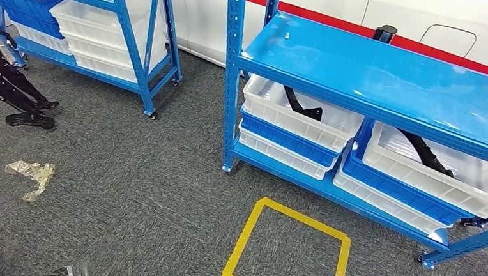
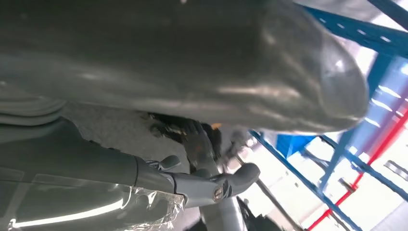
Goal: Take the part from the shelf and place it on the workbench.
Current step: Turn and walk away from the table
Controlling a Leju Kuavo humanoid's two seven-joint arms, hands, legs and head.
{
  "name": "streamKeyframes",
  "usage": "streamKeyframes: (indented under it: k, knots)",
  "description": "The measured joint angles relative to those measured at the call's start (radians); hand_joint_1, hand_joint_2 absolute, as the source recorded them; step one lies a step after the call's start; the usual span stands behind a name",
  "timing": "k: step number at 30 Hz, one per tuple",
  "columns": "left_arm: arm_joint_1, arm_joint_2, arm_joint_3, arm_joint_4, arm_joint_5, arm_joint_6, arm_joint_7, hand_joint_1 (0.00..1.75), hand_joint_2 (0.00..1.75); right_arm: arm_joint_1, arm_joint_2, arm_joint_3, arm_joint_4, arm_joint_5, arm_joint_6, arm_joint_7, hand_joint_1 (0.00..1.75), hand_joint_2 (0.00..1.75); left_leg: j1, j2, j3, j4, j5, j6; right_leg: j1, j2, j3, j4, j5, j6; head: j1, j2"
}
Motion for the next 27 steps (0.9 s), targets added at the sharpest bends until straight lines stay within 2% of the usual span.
streamKeyframes:
  k: [1,2,3,4,6,7,8,9,10,11,12,14,15,16,17,19,20,21,22,23,25,26,27]
  knots:
    - [-0.001,-0.003,0.002,0.004,-0.004,0.002,0.002,0.0,0.0,-0.006,-0.008,0.0,0.02,0.009,-0.002,-0.003,0.0,0.0,0.004,-0.003,0.004,0.0,-0.005,0.001,0.011,0.017,0.011,-0.021,0.007,-0.012,-0.006,0.0]
    - [-0.002,-0.006,0.004,0.009,-0.007,0.003,0.002,0.0,0.0,-0.015,-0.018,0.0,0.038,0.015,-0.005,-0.008,0.0,0.0,0.009,-0.008,0.01,-0.001,-0.012,-0.001,0.019,0.024,0.018,-0.026,0.003,-0.019,-0.012,0.0]
    - [-0.002,-0.008,0.005,0.01,-0.009,0.003,0.002,0.0,0.0,-0.027,-0.027,0.0,0.055,0.019,-0.008,-0.012,0.0,0.0,0.016,-0.013,0.02,-0.006,-0.017,-0.006,0.026,0.017,0.03,-0.038,-0.006,-0.022,-0.015,0.0]
    - [-0.002,-0.009,0.006,0.011,-0.01,0.004,0.002,0.0,0.0,-0.04,-0.036,0.002,0.068,0.022,-0.011,-0.015,0.0,0.0,0.02,-0.011,0.029,-0.004,-0.015,-0.007,0.023,0.008,0.05,-0.056,-0.01,-0.025,-0.02,0.001]
    - [0.0,-0.006,0.01,0.012,-0.011,0.004,0.001,0.0,0.0,-0.061,-0.043,0.005,0.096,0.026,-0.013,-0.018,0.0,0.0,0.012,0.004,0.028,0.024,-0.015,0.0,0.011,-0.012,0.102,-0.104,-0.014,-0.041,-0.024,0.001]
    - [0.004,-0.003,0.014,0.012,-0.012,0.005,0.001,0.0,0.0,-0.072,-0.044,0.007,0.113,0.028,-0.013,-0.017,0.0,0.0,0.002,0.015,0.008,0.056,-0.022,0.005,0.001,-0.022,0.125,-0.122,-0.016,-0.052,-0.029,0.001]
    - [0.011,0.001,0.021,0.012,-0.012,0.006,0.001,0.0,0.0,-0.085,-0.041,0.01,0.132,0.031,-0.013,-0.016,0.0,0.0,-0.007,0.02,-0.023,0.089,-0.039,0.004,0.0,-0.031,0.141,-0.131,-0.024,-0.062,-0.032,0.001]
    - [0.02,0.006,0.029,0.012,-0.013,0.008,0.002,0.0,0.0,-0.099,-0.035,0.015,0.153,0.035,-0.013,-0.014,0.0,0.0,-0.011,0.022,-0.056,0.119,-0.05,-0.001,-0.004,-0.039,0.153,-0.135,-0.034,-0.066,-0.039,0.001]
    - [0.029,0.011,0.038,0.012,-0.013,0.01,0.002,0.0,0.0,-0.11,-0.028,0.022,0.177,0.041,-0.012,-0.012,0.0,0.0,-0.013,0.024,-0.086,0.137,-0.047,-0.008,-0.007,-0.046,0.167,-0.136,-0.046,-0.067,-0.046,0.002]
    - [0.037,0.016,0.046,0.011,-0.013,0.012,0.002,0.0,0.0,-0.118,-0.022,0.029,0.2,0.047,-0.013,-0.01,0.0,0.0,-0.013,0.026,-0.104,0.131,-0.024,-0.014,-0.011,-0.053,0.182,-0.137,-0.061,-0.064,-0.052,0.002]
    - [0.043,0.021,0.052,0.011,-0.013,0.012,0.002,0.0,0.0,-0.126,-0.019,0.035,0.225,0.051,-0.015,-0.009,0.0,0.0,-0.013,0.032,-0.106,0.096,0.017,-0.021,-0.017,-0.06,0.198,-0.137,-0.076,-0.059,-0.059,0.002]
    - [0.05,0.03,0.063,0.011,-0.013,0.012,0.003,0.0,0.0,-0.145,-0.025,0.044,0.275,0.059,-0.021,-0.009,0.0,0.0,-0.013,0.067,-0.074,-0.016,0.112,-0.033,-0.024,-0.076,0.232,-0.136,-0.109,-0.047,-0.074,0.002]
    - [0.052,0.033,0.068,0.011,-0.014,0.011,0.003,0.0,0.0,-0.156,-0.032,0.049,0.302,0.061,-0.025,-0.008,0.0,0.0,-0.015,0.083,-0.053,-0.057,0.139,-0.032,-0.025,-0.083,0.248,-0.136,-0.125,-0.04,-0.081,0.002]
    - [0.054,0.035,0.073,0.011,-0.015,0.011,0.004,0.0,0.0,-0.169,-0.04,0.052,0.331,0.064,-0.031,-0.008,0.0,0.0,-0.018,0.093,-0.037,-0.08,0.149,-0.026,-0.022,-0.09,0.263,-0.139,-0.138,-0.034,-0.086,0.002]
    - [0.054,0.036,0.077,0.011,-0.016,0.01,0.004,0.0,0.0,-0.18,-0.048,0.056,0.359,0.067,-0.036,-0.008,0.0,0.0,-0.021,0.095,-0.026,-0.082,0.146,-0.014,-0.019,-0.096,0.277,-0.147,-0.148,-0.029,-0.09,0.003]
    - [0.054,0.037,0.083,0.011,-0.02,0.012,0.005,0.0,0.0,-0.198,-0.065,0.066,0.412,0.072,-0.047,-0.01,0.0,0.0,-0.018,0.079,-0.005,-0.1,0.133,0.011,-0.015,-0.107,0.311,-0.178,-0.155,-0.018,-0.097,0.003]
    - [0.054,0.037,0.085,0.011,-0.021,0.013,0.005,0.0,0.0,-0.204,-0.071,0.071,0.432,0.073,-0.05,-0.012,0.0,0.0,-0.014,0.072,0.012,-0.116,0.129,0.019,-0.016,-0.103,0.325,-0.187,-0.158,-0.013,-0.097,0.003]
    - [0.054,0.038,0.086,0.011,-0.022,0.014,0.005,0.0,0.0,-0.21,-0.077,0.075,0.449,0.074,-0.052,-0.014,0.0,0.0,-0.01,0.065,0.032,-0.137,0.126,0.025,-0.019,-0.091,0.325,-0.174,-0.163,-0.007,-0.096,0.003]
    - [0.054,0.038,0.089,0.011,-0.023,0.014,0.006,0.0,0.0,-0.215,-0.081,0.078,0.465,0.074,-0.053,-0.015,0.0,0.0,-0.006,0.06,0.054,-0.16,0.124,0.028,-0.027,-0.075,0.306,-0.138,-0.171,-0.002,-0.094,0.003]
    - [0.055,0.039,0.092,0.011,-0.023,0.014,0.006,0.0,0.0,-0.22,-0.084,0.079,0.484,0.074,-0.054,-0.016,0.0,0.0,-0.005,0.054,0.075,-0.181,0.123,0.029,-0.037,-0.057,0.265,-0.078,-0.179,0.004,-0.092,0.003]
    - [0.056,0.042,0.099,0.011,-0.025,0.014,0.006,0.0,0.0,-0.221,-0.083,0.08,0.524,0.074,-0.055,-0.016,0.0,0.0,0.0,0.041,0.112,-0.215,0.119,0.025,-0.06,-0.042,0.161,0.035,-0.182,0.02,-0.093,0.003]
    - [0.057,0.043,0.102,0.011,-0.026,0.014,0.006,0.0,0.0,-0.22,-0.08,0.081,0.54,0.074,-0.055,-0.016,0.0,0.0,0.003,0.033,0.13,-0.227,0.114,0.02,-0.073,-0.04,0.123,0.05,-0.161,0.034,-0.093,0.003]
    - [0.059,0.044,0.105,0.011,-0.026,0.014,0.006,0.0,0.0,-0.219,-0.077,0.082,0.552,0.074,-0.055,-0.016,0.0,0.0,0.008,0.026,0.148,-0.236,0.107,0.013,-0.087,-0.04,0.103,0.023,-0.118,0.053,-0.094,0.003]
